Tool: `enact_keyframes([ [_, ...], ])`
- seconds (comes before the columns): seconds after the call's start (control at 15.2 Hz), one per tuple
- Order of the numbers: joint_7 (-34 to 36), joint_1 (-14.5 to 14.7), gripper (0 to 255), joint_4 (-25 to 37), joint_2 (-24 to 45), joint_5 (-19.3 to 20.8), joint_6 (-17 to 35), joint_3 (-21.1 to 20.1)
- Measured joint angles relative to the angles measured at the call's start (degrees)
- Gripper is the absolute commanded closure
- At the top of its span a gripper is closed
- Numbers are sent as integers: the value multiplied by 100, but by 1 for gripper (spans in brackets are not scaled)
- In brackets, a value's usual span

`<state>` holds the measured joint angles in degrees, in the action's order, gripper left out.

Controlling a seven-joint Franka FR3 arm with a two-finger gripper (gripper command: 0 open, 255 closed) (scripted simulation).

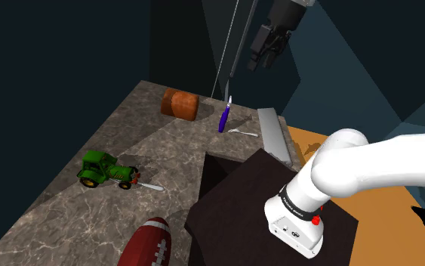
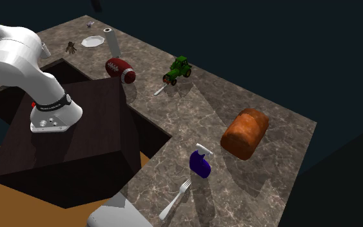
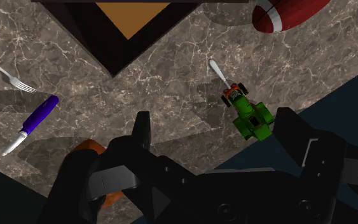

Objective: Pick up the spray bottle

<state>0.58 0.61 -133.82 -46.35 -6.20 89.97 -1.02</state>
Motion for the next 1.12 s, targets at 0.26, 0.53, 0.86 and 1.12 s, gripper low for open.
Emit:
enact_keyframes([
  [0.26, 42, -107, 0, -120, 256, 59, 360, 44],
  [0.53, 143, -298, 0, -239, 772, 157, 984, 124],
  [0.86, 252, -549, 0, -272, 1514, 286, 1752, 270],
  [1.12, 365, -725, 0, -200, 2223, 361, 2382, 383],
])
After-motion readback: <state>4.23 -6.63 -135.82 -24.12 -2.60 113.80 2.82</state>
